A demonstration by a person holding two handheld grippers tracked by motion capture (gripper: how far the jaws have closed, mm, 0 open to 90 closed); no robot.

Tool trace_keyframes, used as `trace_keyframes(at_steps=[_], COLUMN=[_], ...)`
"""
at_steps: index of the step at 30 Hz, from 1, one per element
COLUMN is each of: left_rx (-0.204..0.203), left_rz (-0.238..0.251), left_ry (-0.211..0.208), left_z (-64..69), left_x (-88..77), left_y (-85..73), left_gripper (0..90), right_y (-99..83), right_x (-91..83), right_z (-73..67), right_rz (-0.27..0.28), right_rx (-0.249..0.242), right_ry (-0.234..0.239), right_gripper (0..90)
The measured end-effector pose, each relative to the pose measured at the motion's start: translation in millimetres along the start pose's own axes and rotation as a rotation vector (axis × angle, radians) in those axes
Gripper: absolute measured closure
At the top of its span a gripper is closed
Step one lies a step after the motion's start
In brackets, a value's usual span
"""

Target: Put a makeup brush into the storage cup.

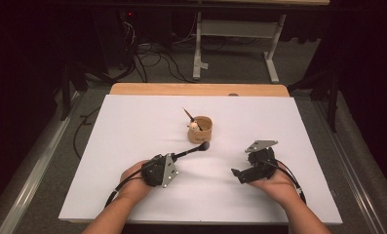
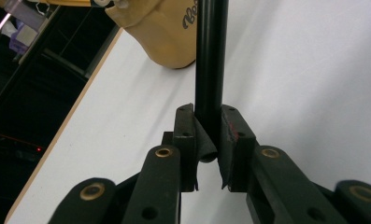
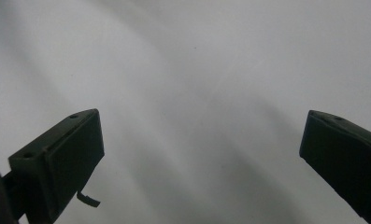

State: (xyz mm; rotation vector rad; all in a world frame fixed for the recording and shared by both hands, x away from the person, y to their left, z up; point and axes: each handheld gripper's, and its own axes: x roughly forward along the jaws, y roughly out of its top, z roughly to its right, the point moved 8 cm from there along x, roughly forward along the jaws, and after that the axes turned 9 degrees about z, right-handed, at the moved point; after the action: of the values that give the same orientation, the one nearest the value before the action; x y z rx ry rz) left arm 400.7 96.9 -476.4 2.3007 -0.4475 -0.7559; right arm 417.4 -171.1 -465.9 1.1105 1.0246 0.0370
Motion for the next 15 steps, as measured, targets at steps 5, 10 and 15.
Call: trace_keyframes(at_steps=[5,10,15], left_rx=[-0.033,-0.103,-0.19], left_rz=[0.008,0.028,0.045], left_ry=[-0.011,-0.021,-0.039], left_z=[1.4,0.3,-2.2], left_x=[1.1,1.0,-0.1], left_y=[-1.4,-2.3,-3.5], left_gripper=[78.5,78.6,78.5], right_y=[0.5,-3.3,-2.6], right_x=[1.2,4.5,3.2], right_z=[0.2,-1.2,-1.9], right_rz=[0.054,0.107,0.174], right_rx=[0.004,0.038,0.067], right_ry=[-0.032,-0.033,-0.034], right_gripper=[1.2,1.3,1.6])
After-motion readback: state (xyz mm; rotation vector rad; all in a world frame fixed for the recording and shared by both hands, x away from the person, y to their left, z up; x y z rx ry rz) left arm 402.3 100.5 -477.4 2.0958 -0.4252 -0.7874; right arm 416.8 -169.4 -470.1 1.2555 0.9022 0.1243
